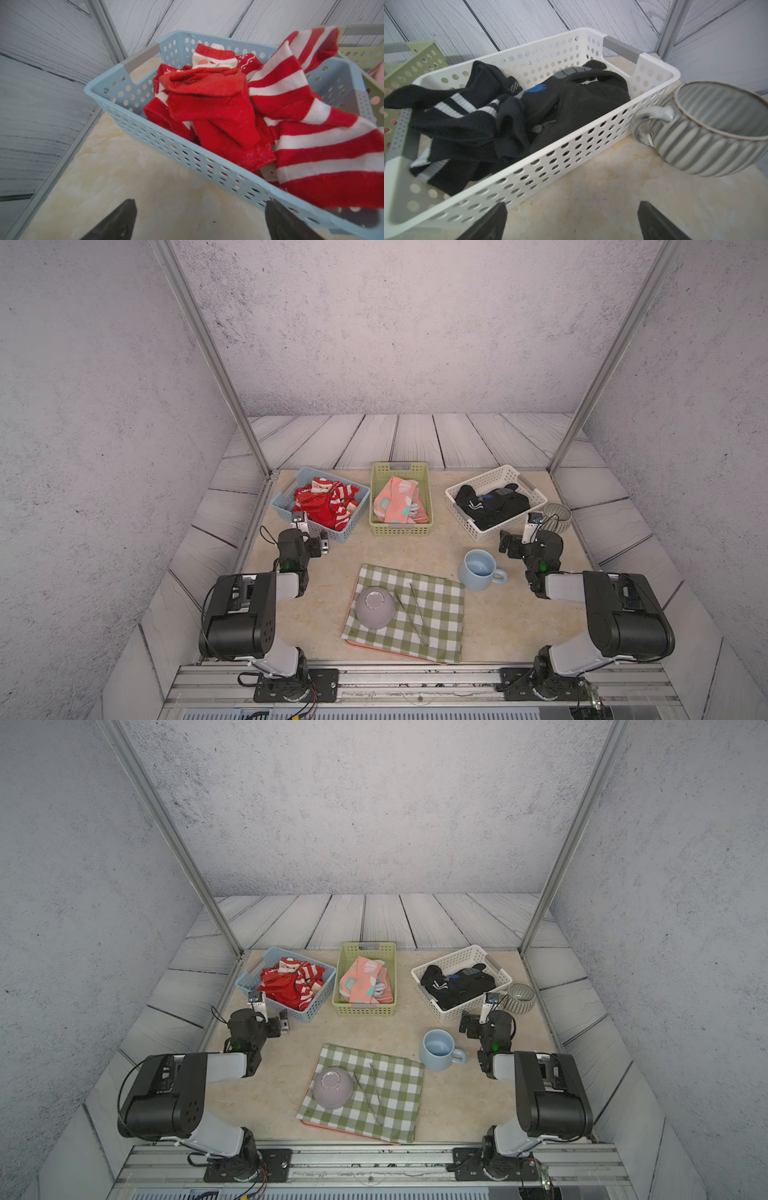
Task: Sort the socks into the basket by color
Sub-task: Reset both arms
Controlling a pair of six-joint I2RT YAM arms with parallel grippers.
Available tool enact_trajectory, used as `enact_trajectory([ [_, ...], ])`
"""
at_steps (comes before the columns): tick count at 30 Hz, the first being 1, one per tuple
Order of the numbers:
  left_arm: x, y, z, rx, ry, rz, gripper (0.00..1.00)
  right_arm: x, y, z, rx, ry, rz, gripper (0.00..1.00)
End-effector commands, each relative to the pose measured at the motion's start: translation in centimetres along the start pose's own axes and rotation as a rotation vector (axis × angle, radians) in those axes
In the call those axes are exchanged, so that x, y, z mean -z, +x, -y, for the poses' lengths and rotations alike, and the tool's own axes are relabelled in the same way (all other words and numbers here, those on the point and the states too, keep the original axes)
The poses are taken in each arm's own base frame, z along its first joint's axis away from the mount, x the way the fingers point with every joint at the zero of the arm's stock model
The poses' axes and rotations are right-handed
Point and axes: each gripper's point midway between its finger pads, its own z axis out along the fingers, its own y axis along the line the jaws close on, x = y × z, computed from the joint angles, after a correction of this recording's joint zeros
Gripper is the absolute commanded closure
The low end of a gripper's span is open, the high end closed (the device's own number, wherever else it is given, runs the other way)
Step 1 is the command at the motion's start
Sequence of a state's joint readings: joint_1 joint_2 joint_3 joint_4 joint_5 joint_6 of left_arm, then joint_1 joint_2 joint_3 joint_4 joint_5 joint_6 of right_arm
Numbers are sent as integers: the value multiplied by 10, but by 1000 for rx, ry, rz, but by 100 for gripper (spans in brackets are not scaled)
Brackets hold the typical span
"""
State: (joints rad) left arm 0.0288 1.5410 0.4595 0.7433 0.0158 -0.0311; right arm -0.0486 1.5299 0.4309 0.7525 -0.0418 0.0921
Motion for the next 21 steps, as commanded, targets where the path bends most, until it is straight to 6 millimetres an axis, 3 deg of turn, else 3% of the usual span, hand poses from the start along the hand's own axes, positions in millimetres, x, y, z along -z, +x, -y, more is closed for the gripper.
enact_trajectory([
  [1,0,-9,1,-10,7,15,0,-1,-5,1,13,16,8,1],
  [21,1,-8,5,-34,-3,16,0,-2,-6,0,19,25,5,1],
])
